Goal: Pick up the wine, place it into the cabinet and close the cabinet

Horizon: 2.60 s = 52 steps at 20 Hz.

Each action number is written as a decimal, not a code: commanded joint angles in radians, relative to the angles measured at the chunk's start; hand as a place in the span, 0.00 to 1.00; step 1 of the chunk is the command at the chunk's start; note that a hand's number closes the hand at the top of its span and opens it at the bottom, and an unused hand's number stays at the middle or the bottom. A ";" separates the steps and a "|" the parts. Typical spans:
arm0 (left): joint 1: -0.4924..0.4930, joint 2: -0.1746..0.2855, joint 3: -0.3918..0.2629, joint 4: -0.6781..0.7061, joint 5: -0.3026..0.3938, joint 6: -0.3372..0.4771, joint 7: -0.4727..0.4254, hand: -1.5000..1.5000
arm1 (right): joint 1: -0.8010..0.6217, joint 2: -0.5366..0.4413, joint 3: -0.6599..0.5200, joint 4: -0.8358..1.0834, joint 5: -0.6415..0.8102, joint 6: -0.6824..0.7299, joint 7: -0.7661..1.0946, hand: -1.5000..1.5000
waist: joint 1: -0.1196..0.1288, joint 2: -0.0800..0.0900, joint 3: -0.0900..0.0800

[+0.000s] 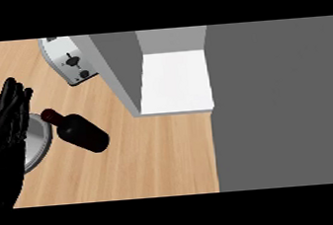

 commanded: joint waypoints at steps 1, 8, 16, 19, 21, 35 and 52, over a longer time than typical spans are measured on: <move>-0.018 -0.040 -0.023 -0.014 -0.107 0.090 0.066 0.00 | 0.066 0.002 -0.001 -0.009 -0.048 0.040 -0.050 0.00 | -0.021 0.000 -0.030; -0.128 -0.148 -0.017 0.162 -0.155 0.612 0.164 0.00 | 0.124 -0.027 0.121 -0.036 -0.145 0.168 0.058 0.00 | -0.058 0.010 -0.033; -0.395 -0.150 -0.282 0.400 -0.284 1.028 0.280 0.00 | 0.199 -0.078 0.116 -0.304 -0.249 0.172 0.276 0.00 | -0.048 0.001 -0.031; -0.495 -0.150 -0.334 0.442 -0.360 1.112 0.400 0.00 | 0.226 -0.077 0.115 -0.341 -0.241 0.165 0.299 0.00 | -0.033 -0.001 -0.030; -0.492 -0.150 -0.381 0.429 -0.390 1.135 0.442 0.00 | 0.135 -0.111 0.017 -0.357 -0.350 0.157 0.383 0.00 | -0.024 -0.001 -0.031; -0.554 -0.150 -0.345 0.358 -0.740 1.150 0.819 0.00 | 0.131 -0.076 0.056 -0.410 -0.256 0.108 0.445 0.00 | -0.015 -0.005 -0.030; -0.430 -0.141 -0.243 0.105 -0.980 0.958 1.027 0.00 | 0.028 -0.077 0.068 -0.500 -0.251 0.035 0.614 0.00 | -0.020 -0.003 -0.031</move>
